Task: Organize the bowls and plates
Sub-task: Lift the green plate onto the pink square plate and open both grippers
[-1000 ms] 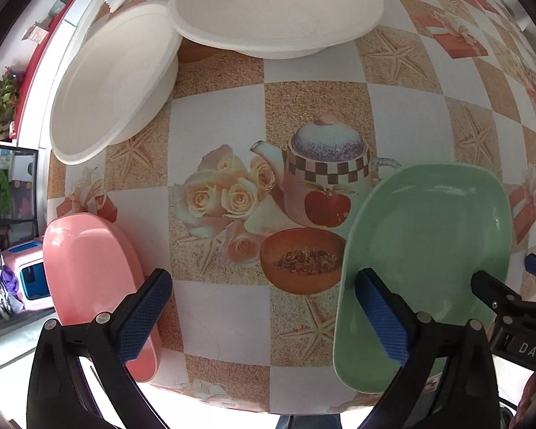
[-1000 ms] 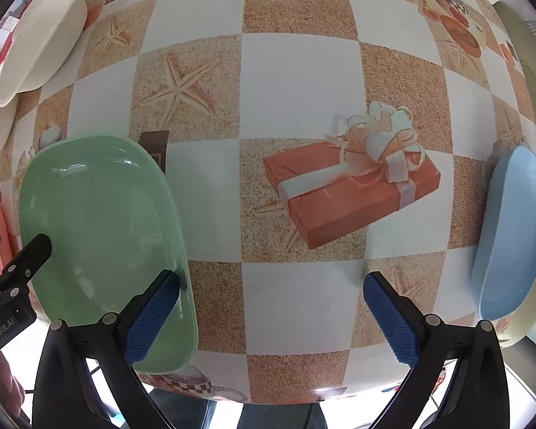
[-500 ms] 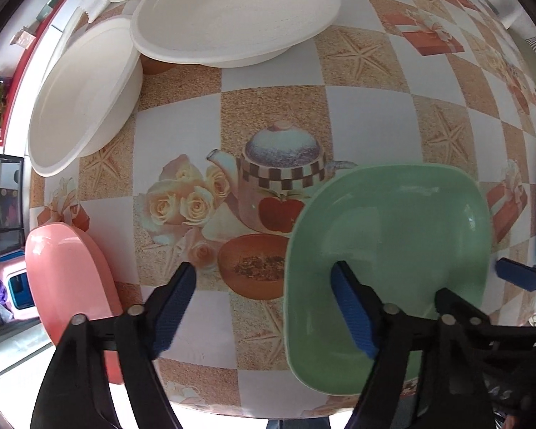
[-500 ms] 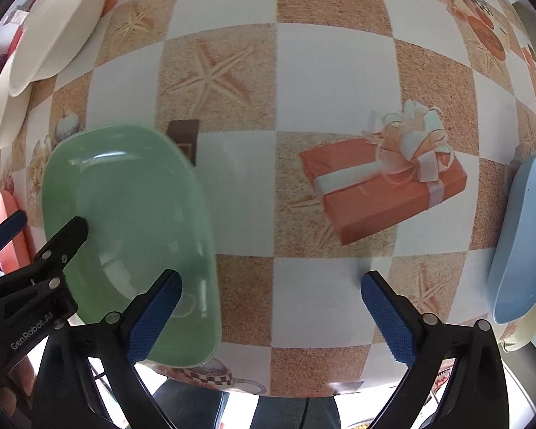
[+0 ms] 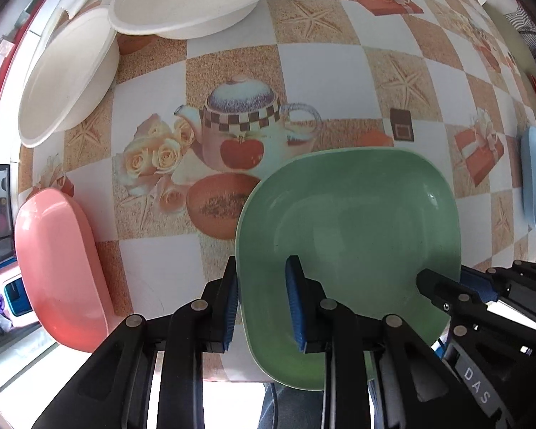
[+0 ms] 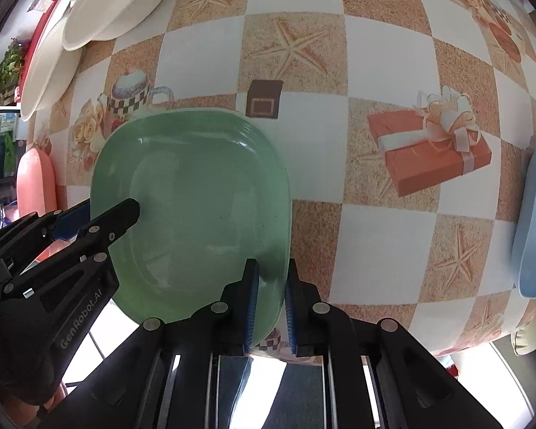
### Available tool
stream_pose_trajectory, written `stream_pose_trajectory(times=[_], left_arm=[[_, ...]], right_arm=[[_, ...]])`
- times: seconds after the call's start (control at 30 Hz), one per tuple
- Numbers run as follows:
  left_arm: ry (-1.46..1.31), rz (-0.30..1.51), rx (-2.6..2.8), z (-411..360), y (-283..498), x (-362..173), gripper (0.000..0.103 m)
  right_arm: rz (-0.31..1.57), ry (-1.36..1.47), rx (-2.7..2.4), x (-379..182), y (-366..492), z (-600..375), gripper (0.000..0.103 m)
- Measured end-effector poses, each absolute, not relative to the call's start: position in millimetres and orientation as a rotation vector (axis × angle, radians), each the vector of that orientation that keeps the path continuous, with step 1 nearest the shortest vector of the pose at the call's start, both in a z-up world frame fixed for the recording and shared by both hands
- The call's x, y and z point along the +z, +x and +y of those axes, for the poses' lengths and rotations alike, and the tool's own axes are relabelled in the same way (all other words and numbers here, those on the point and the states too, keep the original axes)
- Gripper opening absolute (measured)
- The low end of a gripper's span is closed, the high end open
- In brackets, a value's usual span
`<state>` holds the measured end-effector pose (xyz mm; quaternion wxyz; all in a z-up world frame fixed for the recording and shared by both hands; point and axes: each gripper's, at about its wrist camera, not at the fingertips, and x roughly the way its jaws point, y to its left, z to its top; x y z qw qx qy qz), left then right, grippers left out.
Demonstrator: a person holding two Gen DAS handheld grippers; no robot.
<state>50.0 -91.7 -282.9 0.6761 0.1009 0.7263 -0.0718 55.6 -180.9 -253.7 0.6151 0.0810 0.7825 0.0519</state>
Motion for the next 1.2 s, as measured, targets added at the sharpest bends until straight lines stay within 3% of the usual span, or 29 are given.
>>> stream_pose_trajectory(times=[0.93,1.2], left_arm=[[0.15,1.547,-0.032,-1,29,-216,0.028],[0.133,1.518,0.029,60,36,-197,0.028]], right_arm=[[1.749,0.059,0.26,-212,89,-71,0.016],[1.714,0.044,0.319,-212,90,-29,0.016]])
